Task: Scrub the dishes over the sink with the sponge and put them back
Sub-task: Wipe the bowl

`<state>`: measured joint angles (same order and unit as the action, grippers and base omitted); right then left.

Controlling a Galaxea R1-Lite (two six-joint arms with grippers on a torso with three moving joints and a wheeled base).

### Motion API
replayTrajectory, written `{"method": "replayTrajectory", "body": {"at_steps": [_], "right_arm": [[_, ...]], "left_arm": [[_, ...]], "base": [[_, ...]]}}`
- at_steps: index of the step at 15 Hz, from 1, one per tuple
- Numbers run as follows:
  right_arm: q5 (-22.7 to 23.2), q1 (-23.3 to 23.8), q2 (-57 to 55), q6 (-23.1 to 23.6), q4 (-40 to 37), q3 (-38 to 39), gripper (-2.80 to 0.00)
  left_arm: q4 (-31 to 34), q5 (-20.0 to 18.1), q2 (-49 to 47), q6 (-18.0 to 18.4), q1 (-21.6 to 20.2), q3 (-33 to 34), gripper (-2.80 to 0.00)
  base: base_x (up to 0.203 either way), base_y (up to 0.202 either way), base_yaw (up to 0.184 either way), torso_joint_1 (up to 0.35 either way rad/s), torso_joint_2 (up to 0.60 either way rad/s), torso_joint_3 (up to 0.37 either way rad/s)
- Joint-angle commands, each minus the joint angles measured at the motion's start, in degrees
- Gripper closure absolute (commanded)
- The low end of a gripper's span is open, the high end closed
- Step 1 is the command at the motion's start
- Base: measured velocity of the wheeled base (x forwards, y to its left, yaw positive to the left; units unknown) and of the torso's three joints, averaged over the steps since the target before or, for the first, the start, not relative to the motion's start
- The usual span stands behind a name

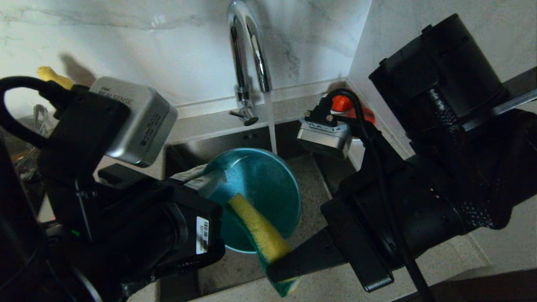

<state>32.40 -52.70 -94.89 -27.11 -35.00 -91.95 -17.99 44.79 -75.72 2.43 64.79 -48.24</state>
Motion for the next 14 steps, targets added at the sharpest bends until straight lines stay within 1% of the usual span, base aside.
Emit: {"method": "replayTrajectory", "body": {"at_steps": [1,5,9,14], "right_arm": [[0.09,0.05,0.79,-0.13,-0.51,0.24,0.0],[-0.15,0.71,1.73,-0.05,-0.51,0.51,0.0],[-0.59,2.96,0.57,0.35,0.07,-0.62,0.0],[-0.59,4.67,-3.38,1.15,0.97,-4.93,0.0]], "left_arm": [[-0.11,0.3,0.31,0.04,-0.02,-0.1,0.0],[-0.1,0.18,0.1,0.04,-0.02,1.1,0.0],[0.06,-0.06,0.19,0.36,0.07,3.09,0.0],[0.05,-0.23,0.22,0.12,0.16,3.59,0.0]], "base": [[0.0,0.0,0.0,0.0,0.0,0.0],[0.0,0.0,0.0,0.0,0.0,0.0],[0.0,0.0,0.0,0.0,0.0,0.0],[0.0,0.0,0.0,0.0,0.0,0.0]]}}
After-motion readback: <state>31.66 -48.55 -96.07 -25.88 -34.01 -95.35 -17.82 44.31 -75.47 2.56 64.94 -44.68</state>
